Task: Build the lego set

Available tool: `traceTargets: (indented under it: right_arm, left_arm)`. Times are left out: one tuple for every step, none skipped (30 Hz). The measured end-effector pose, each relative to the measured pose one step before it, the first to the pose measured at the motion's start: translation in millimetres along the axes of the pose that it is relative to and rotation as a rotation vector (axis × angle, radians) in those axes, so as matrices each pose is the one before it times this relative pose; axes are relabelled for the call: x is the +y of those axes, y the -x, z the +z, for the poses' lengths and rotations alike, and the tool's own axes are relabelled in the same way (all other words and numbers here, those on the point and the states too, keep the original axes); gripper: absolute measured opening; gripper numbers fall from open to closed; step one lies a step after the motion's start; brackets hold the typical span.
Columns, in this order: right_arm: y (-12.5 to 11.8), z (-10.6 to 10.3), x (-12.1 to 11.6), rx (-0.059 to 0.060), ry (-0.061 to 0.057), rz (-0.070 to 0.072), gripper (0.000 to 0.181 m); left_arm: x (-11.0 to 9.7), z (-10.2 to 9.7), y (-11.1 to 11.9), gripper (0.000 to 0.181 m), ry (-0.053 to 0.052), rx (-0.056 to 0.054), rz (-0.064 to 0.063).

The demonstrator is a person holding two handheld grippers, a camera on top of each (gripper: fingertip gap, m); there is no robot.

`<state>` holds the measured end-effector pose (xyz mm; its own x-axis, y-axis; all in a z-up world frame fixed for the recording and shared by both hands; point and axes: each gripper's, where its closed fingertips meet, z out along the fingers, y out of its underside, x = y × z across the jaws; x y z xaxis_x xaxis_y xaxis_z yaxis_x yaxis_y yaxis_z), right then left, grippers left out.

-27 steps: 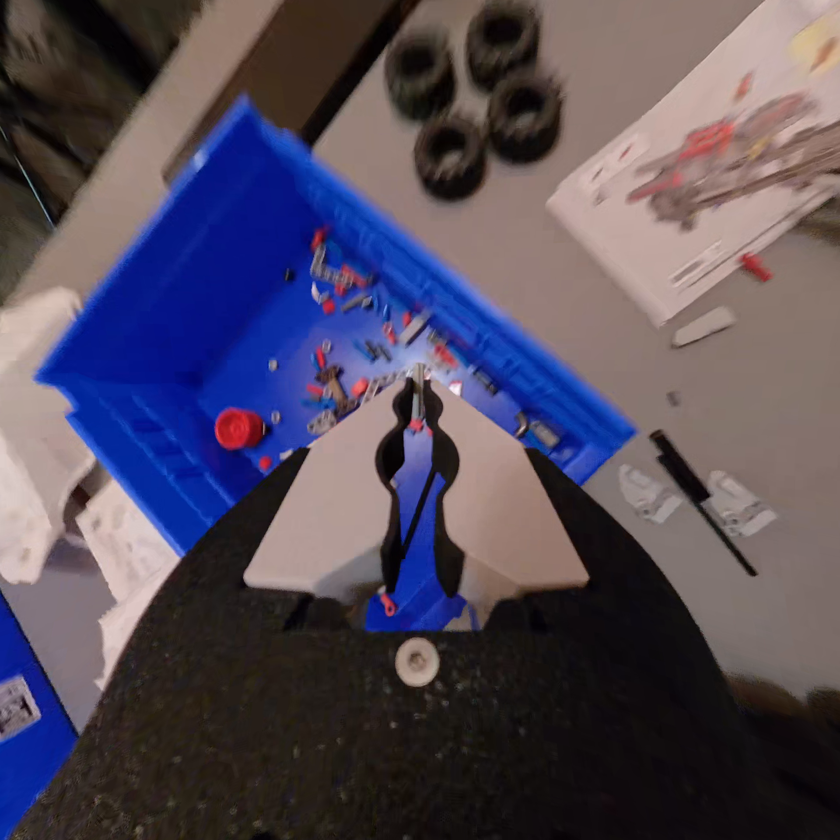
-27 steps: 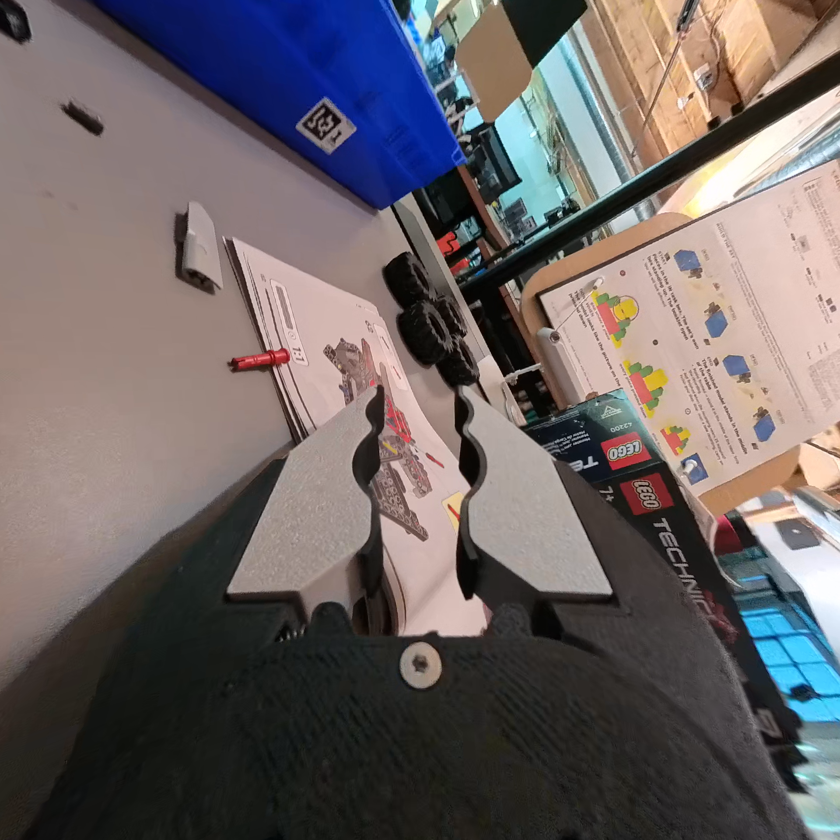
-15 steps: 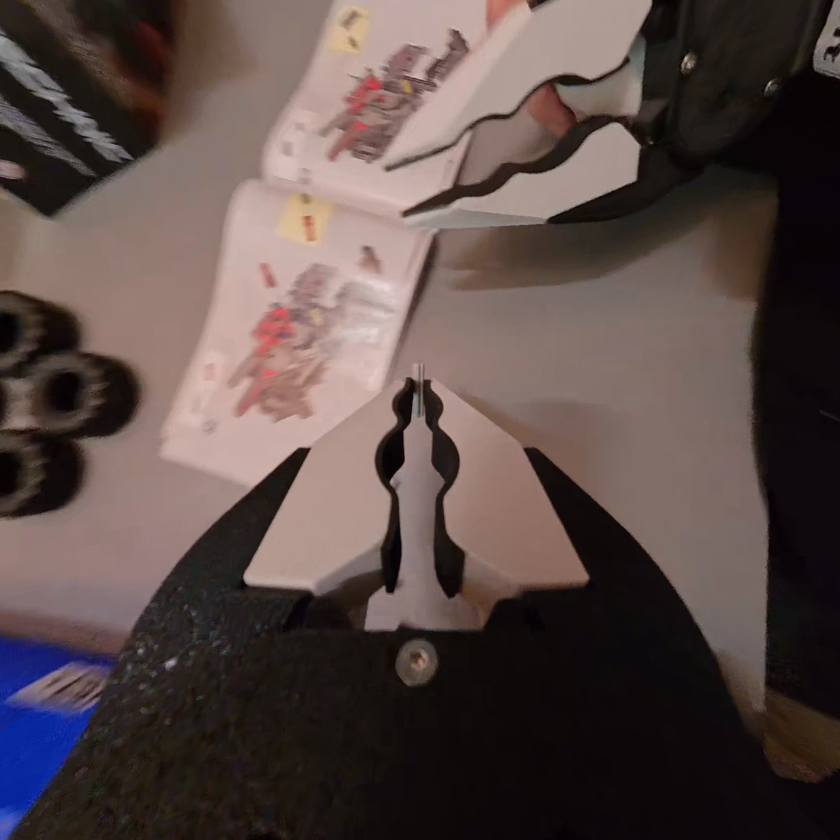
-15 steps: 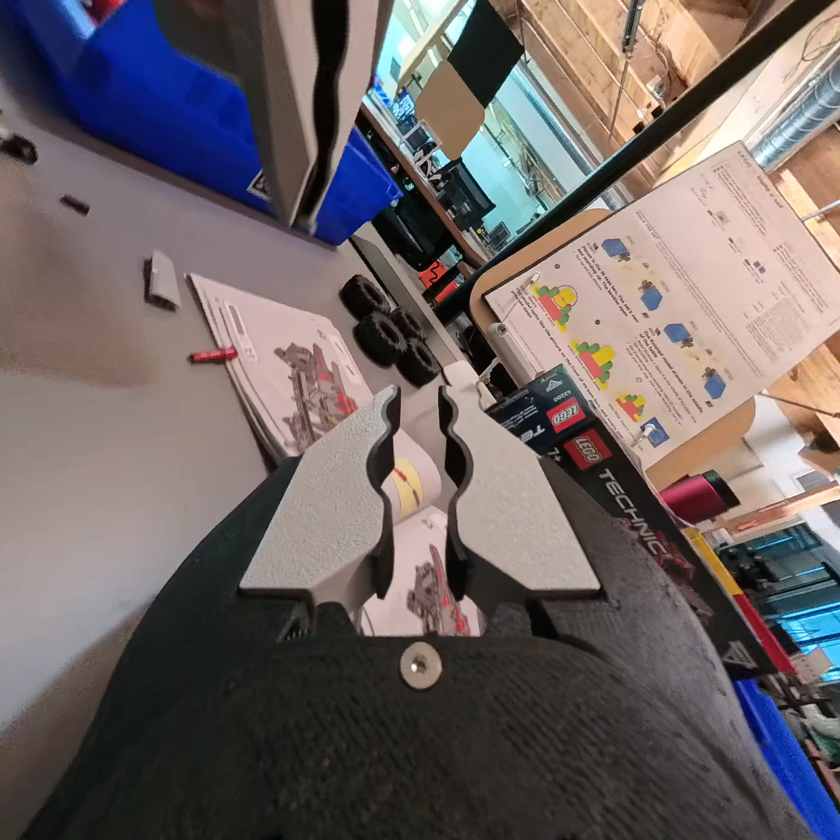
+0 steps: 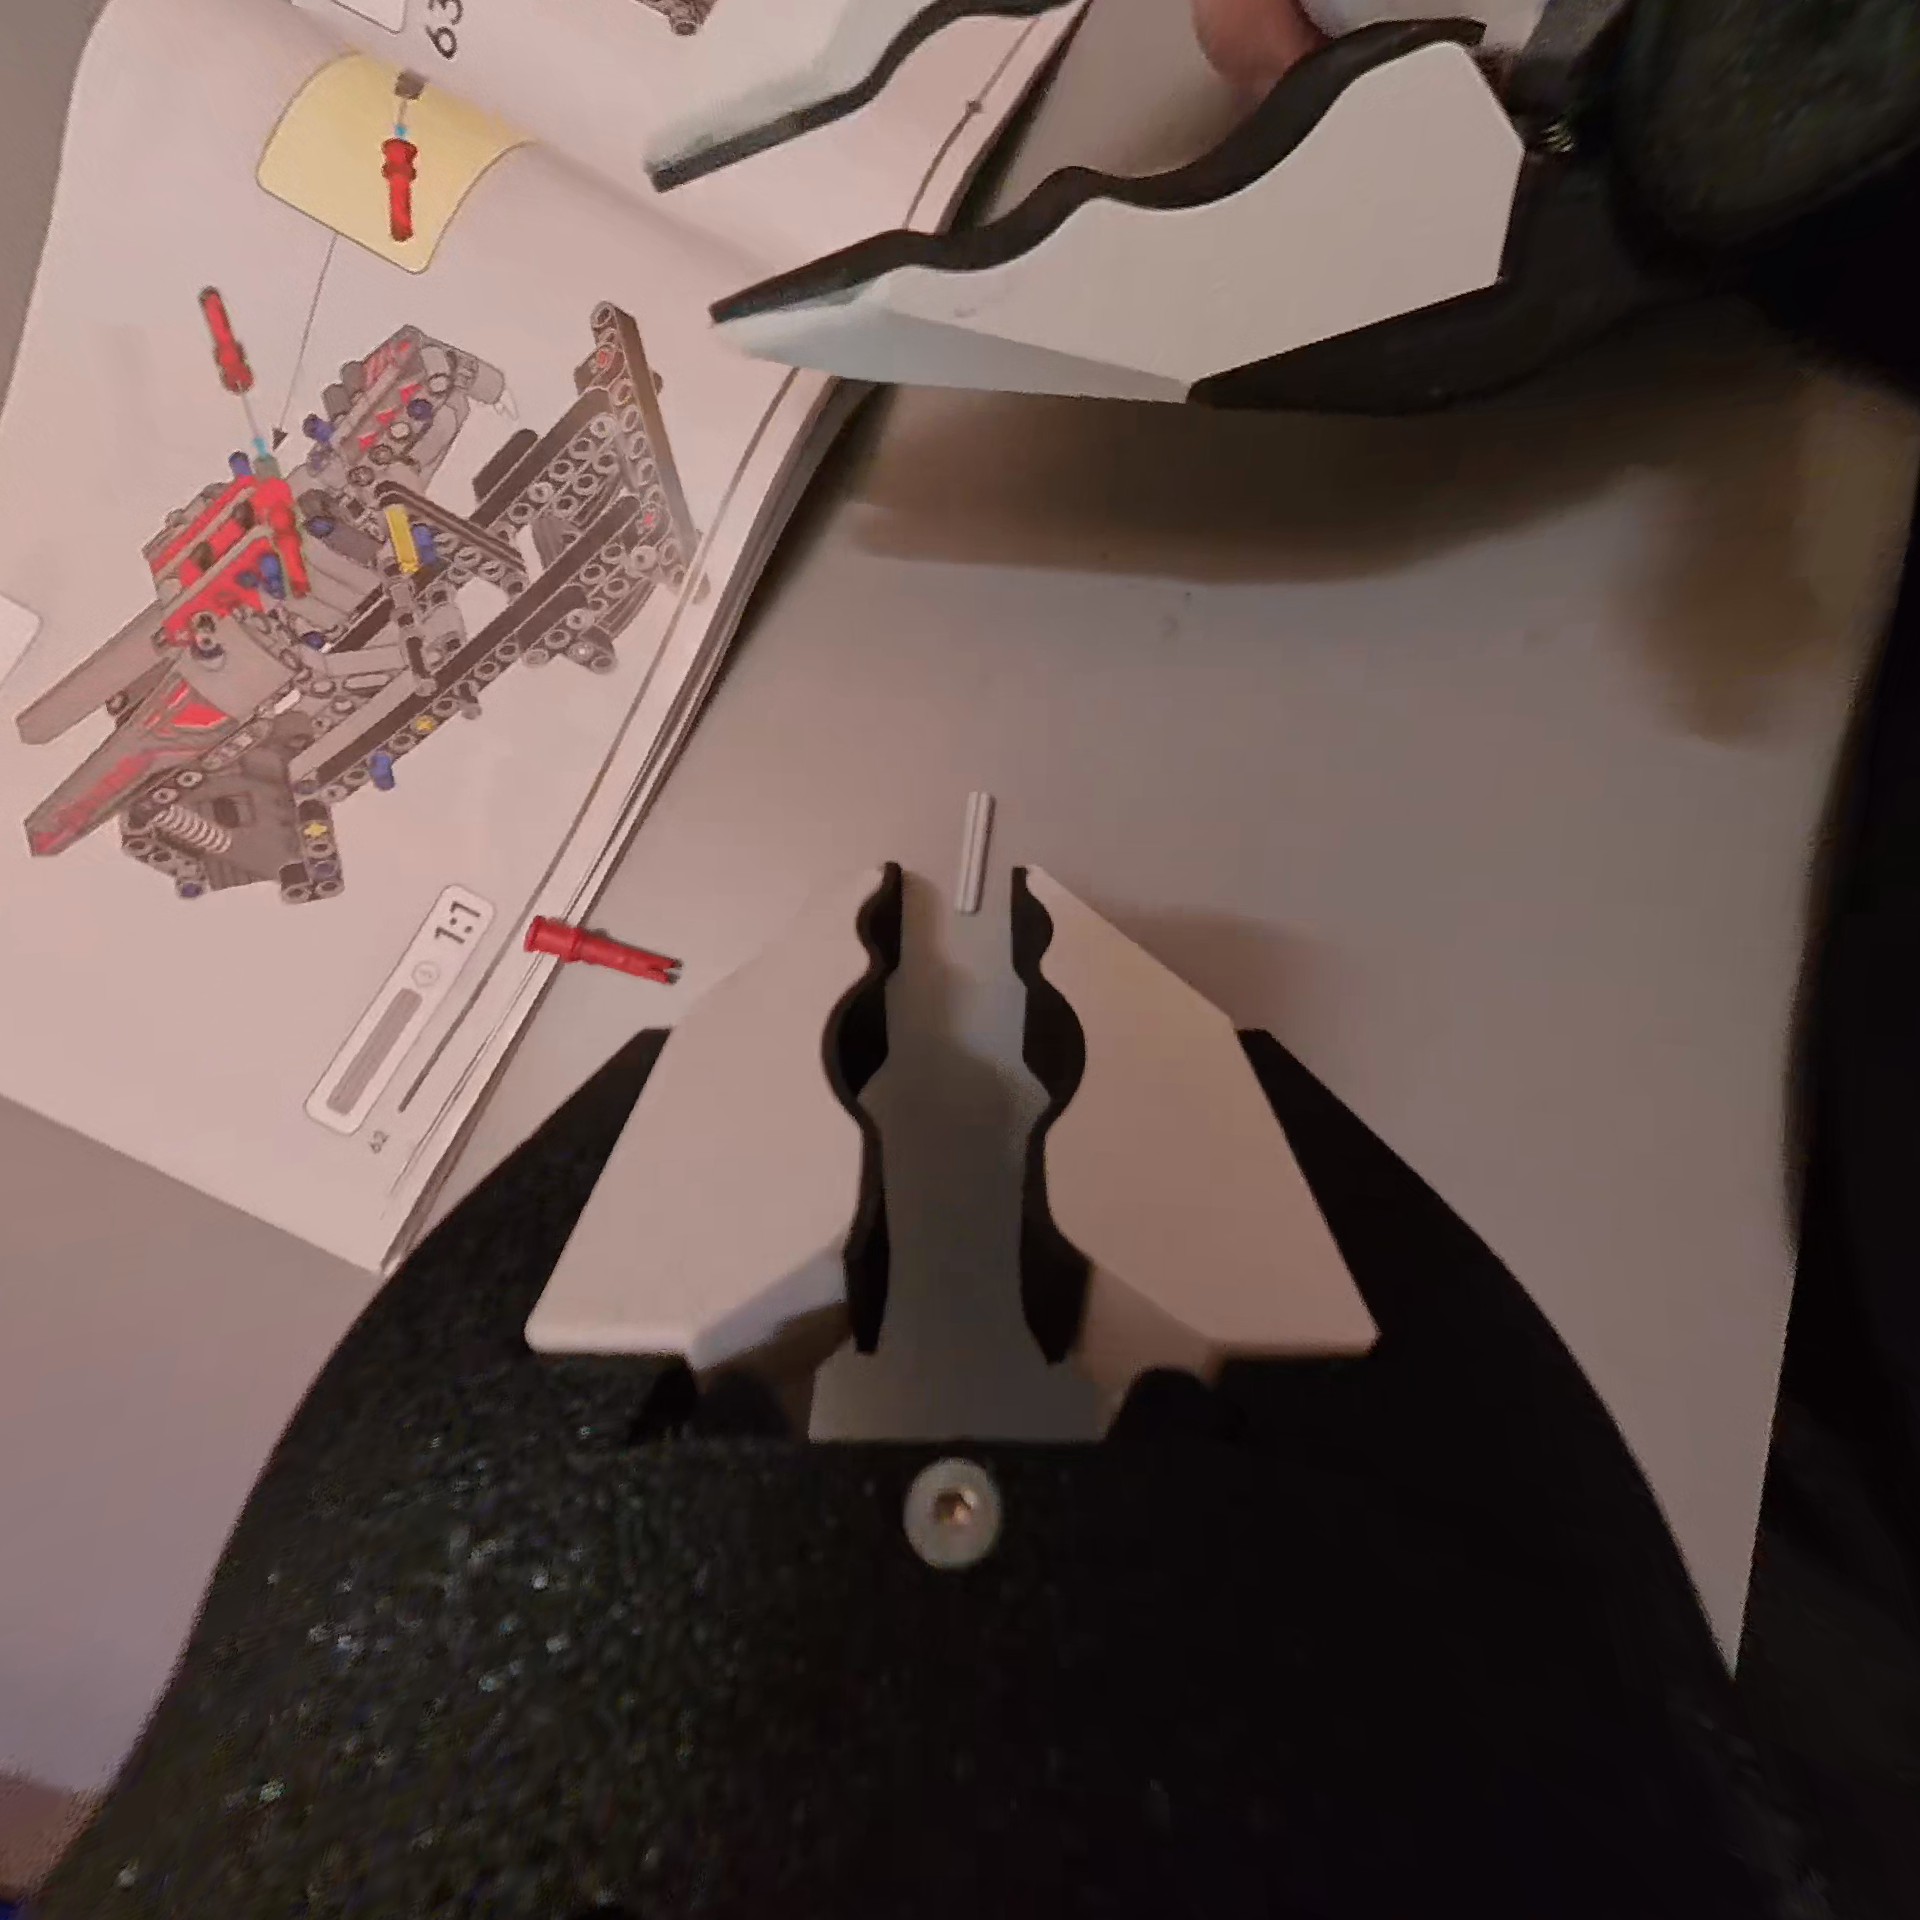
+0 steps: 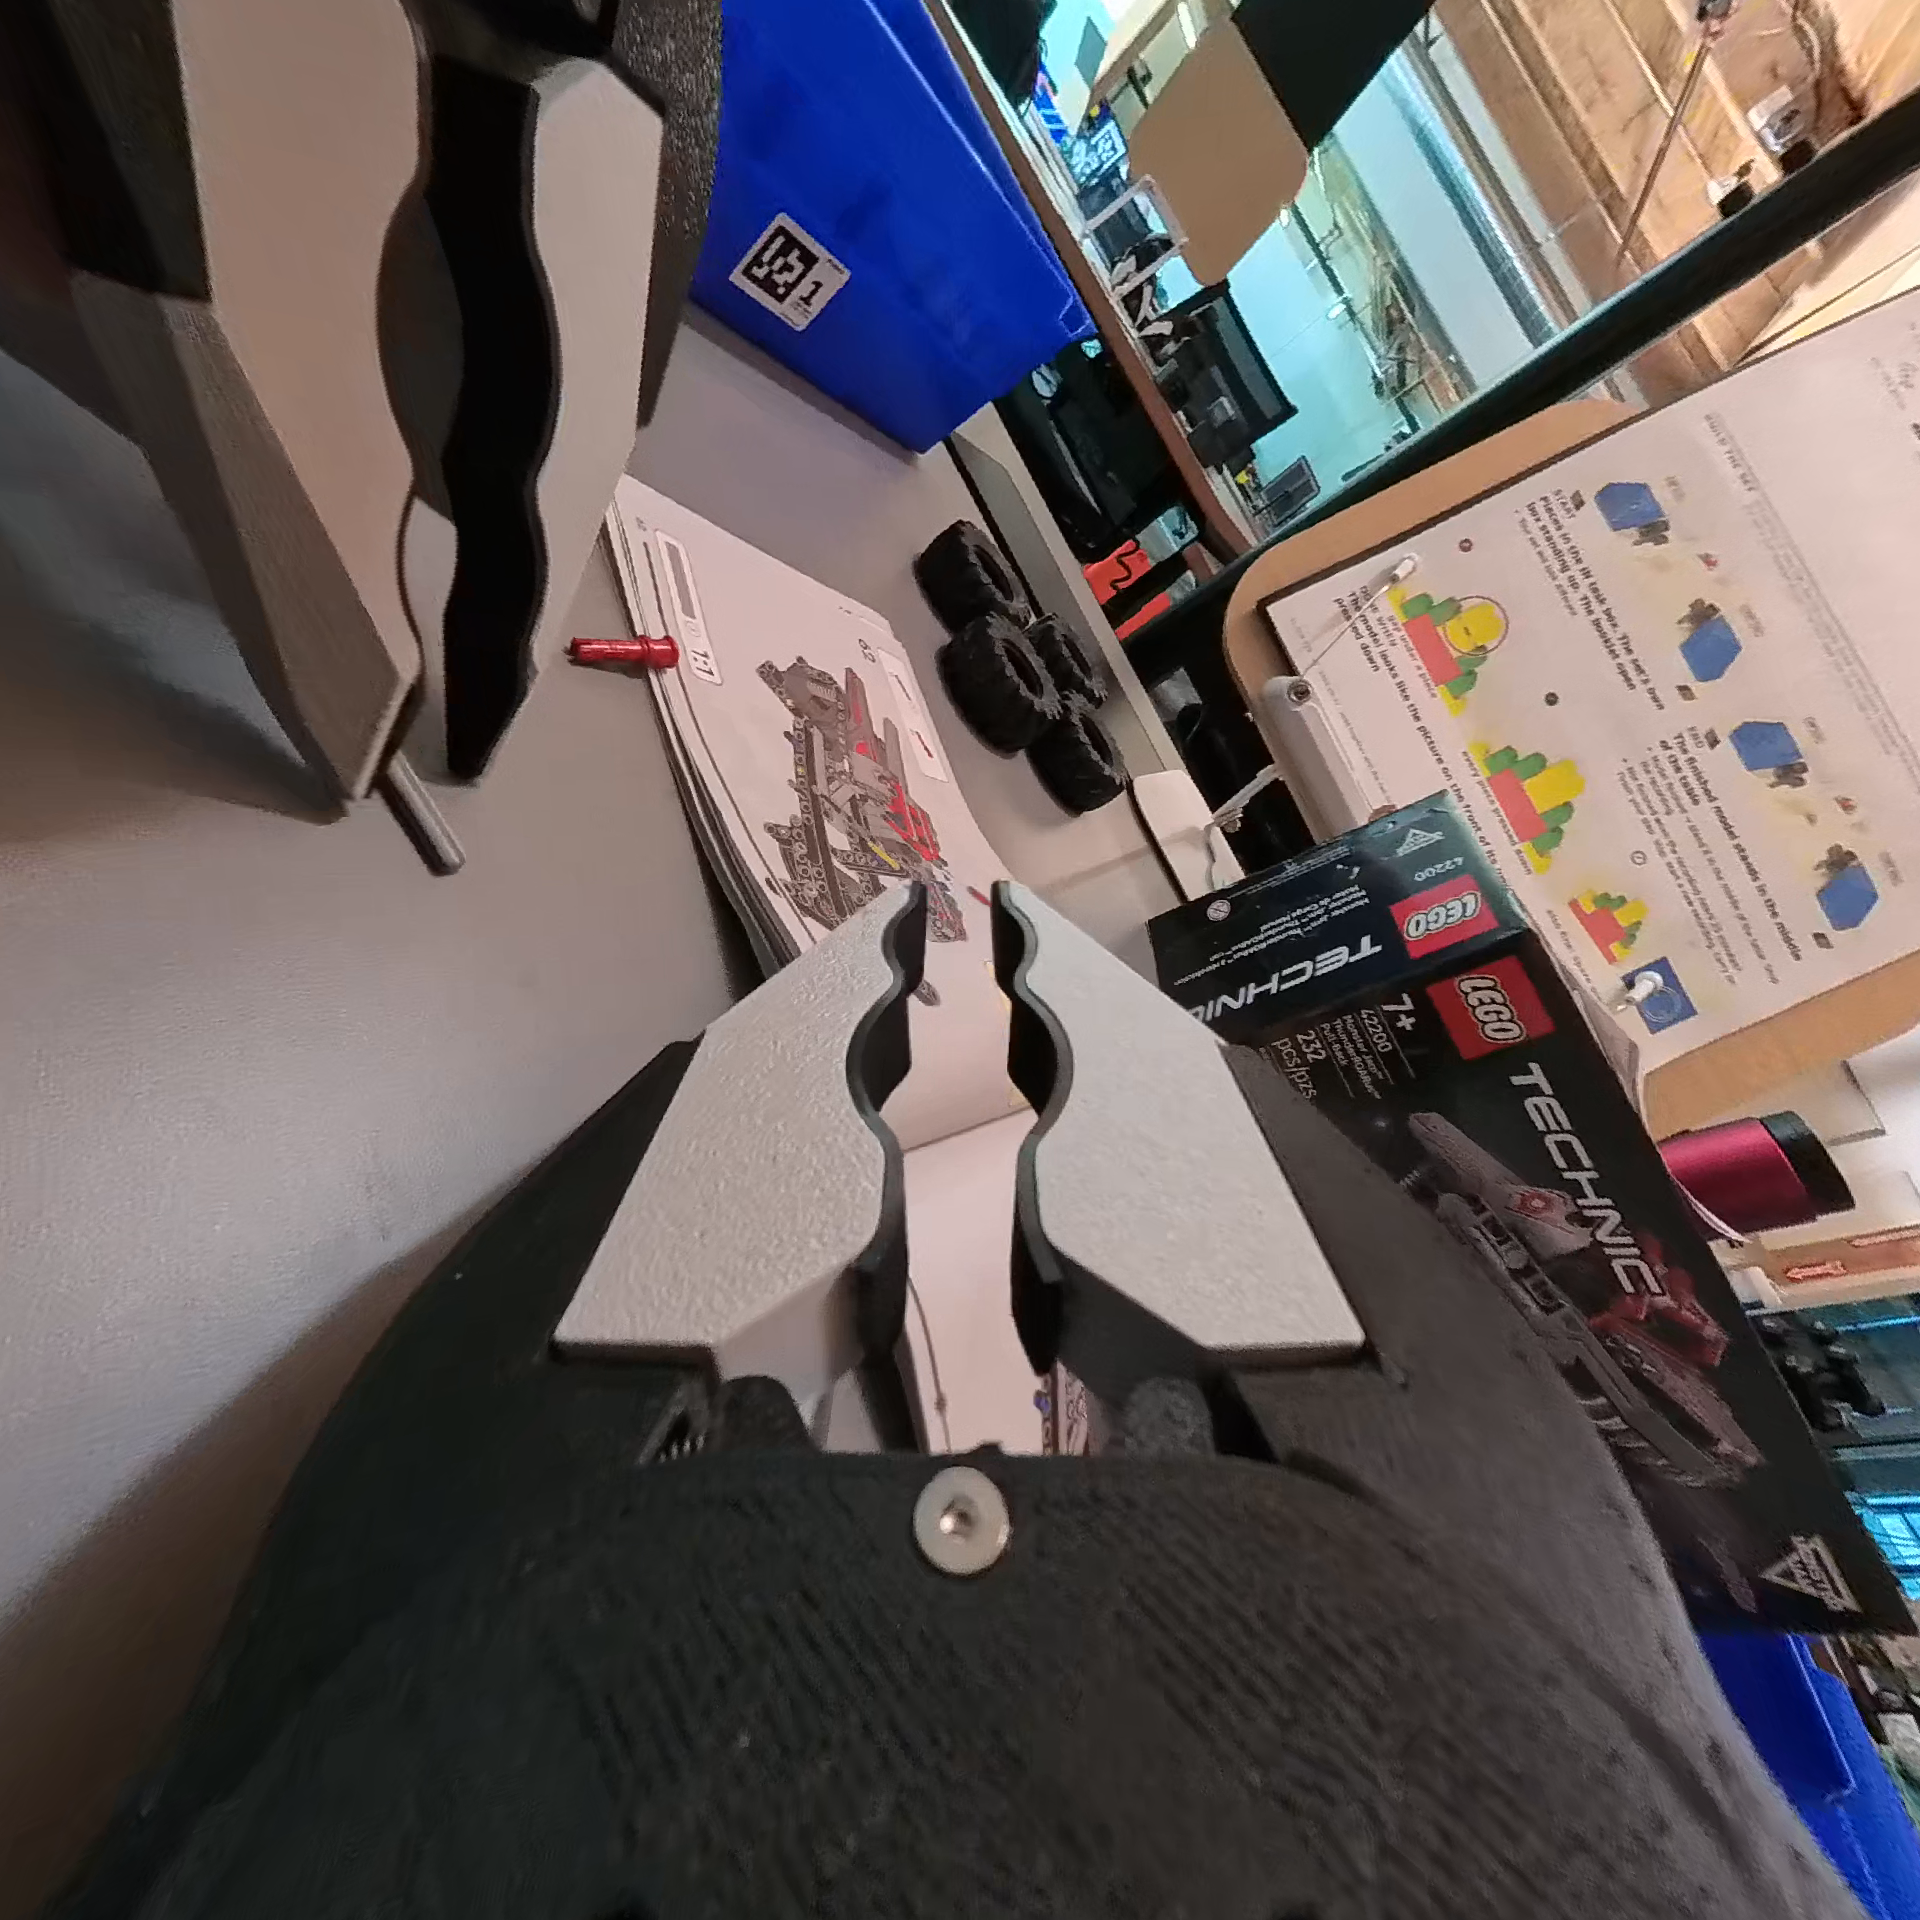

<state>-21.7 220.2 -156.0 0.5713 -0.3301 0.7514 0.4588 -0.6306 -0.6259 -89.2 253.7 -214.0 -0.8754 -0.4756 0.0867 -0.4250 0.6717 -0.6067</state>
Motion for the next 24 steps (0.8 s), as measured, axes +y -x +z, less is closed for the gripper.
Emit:
traceTargets:
  right_arm:
    - [-0.36,0.22,-0.39,0.0057,-0.0032,-0.0044,0.010]
    - [0.25,0.18,-0.56,0.0016,-0.0054,-0.0048,0.009]
    - [0.91,0.53,-0.60,-0.0023,-0.0077,-0.0048,0.008]
    - [1.08,0.56,-0.30,-0.0039,-0.0062,-0.0040,0.007]
    - [0.27,0.73,0.17,-0.0011,-0.0005,-0.0006,0.007]
    - [-0.89,0.56,-0.13,0.0058,-0.0023,0.0025,0.006]
    - [-1.10,0.32,-0.45,0.0060,-0.0046,0.0041,0.006]
    - [-1.23,0.31,-0.45,0.0047,-0.0044,0.0050,0.006]
    - [-1.32,0.37,-0.28,0.0059,-0.0039,0.0060,0.005]
    - [-1.38,0.27,-0.16,0.0062,-0.0034,0.0062,0.005]
    - [-1.05,0.20,-0.29,0.0045,-0.0042,0.0048,0.004]
    - [-1.13,0.12,-0.12,0.0049,-0.0029,0.0045,0.004]
    - [-0.95,0.26,0.31,0.0049,0.0006,0.0037,0.004]
    - [-0.84,0.23,0.46,0.0045,0.0016,0.0008,0.003]
    - [-0.48,0.06,0.44,0.0032,0.0006,-0.0016,0.003]
    - [-0.51,-0.04,0.36,0.0040,0.0003,-0.0031,0.003]
    - [-0.74,-0.09,0.19,0.0053,-0.0010,-0.0040,0.002]
    - [-0.29,-0.11,-0.03,0.0026,-0.0026,-0.0031,0.001]
    - [0.08,-0.04,0.10,0.0000,-0.0028,-0.0011,0.000]
    - [0.20,-0.11,-0.12,-0.0010,-0.0040,-0.0004,0.000]
    - [0.66,0.15,-0.18,-0.0052,-0.0050,0.0012,0.000]
    - [1.19,0.13,-0.22,-0.0090,-0.0060,0.0039,0.000]
    - [0.60,0.33,-0.09,-0.0057,-0.0056,0.0073,0.000]
    - [-0.30,0.06,0.00,-0.0010,-0.0034,0.0089,0.000]
  left_arm:
    - [-0.19,-2.03,2.09,0.019,-0.0104,-0.0072,-0.0021]
    - [-1.60,-2.85,2.32,0.019,-0.0182,-0.0054,0.0010]
    - [-3.08,-3.75,2.50,0.019,-0.0255,-0.0052,0.0024]
    - [-4.35,-4.50,3.19,0.019,-0.0300,-0.0082,0.0029]
    - [-5.10,-5.05,4.12,0.019,-0.0316,-0.0133,0.0024]
    - [-5.30,-5.32,5.02,0.018,-0.0298,-0.0185,0.0023]
    - [-4.96,-5.28,6.59,0.017,-0.0263,-0.0268,0.0036]
    - [-4.09,-4.57,8.30,0.017,-0.0209,-0.0362,0.0045]
    - [-2.01,-3.53,8.93,0.016,-0.0088,-0.0379,0.0011]
    - [1.50,-1.54,8.85,0.015,0.0118,-0.0347,-0.0087]
    - [4.54,0.40,8.44,0.014,0.0316,-0.0322,-0.0232]
    - [5.16,2.19,6.74,0.014,0.0360,-0.0265,-0.0322]
    - [2.87,3.68,3.28,0.015,0.0202,-0.0108,-0.0237]
    - [0.17,4.26,-0.83,0.016,-0.0006,0.0076,-0.0056]
    - [-1.74,4.12,-2.11,0.017,-0.0126,0.0103,0.0033]
    - [-1.94,3.41,-0.89,0.017,-0.0120,-0.0011,0.0053]
    - [-1.73,2.75,0.88,0.017,-0.0095,-0.0146,0.0139]
    - [-0.56,2.11,2.81,0.017,-0.0037,-0.0265,0.0245]
    - [1.66,1.39,4.48,0.016,0.0081,-0.0338,0.0294]
    - [4.30,1.03,3.77,0.015,0.0216,-0.0238,0.0271]
    - [6.11,0.38,1.60,0.014,0.0292,-0.0033,0.0173]
    - [5.54,-0.16,1.81,0.014,0.0207,-0.0014,-0.0023]
    - [3.54,-0.83,1.64,0.014,0.0052,0.0025,-0.0175]
    - [2.15,-1.12,-1.96,0.015,-0.0037,0.0239,-0.0200]
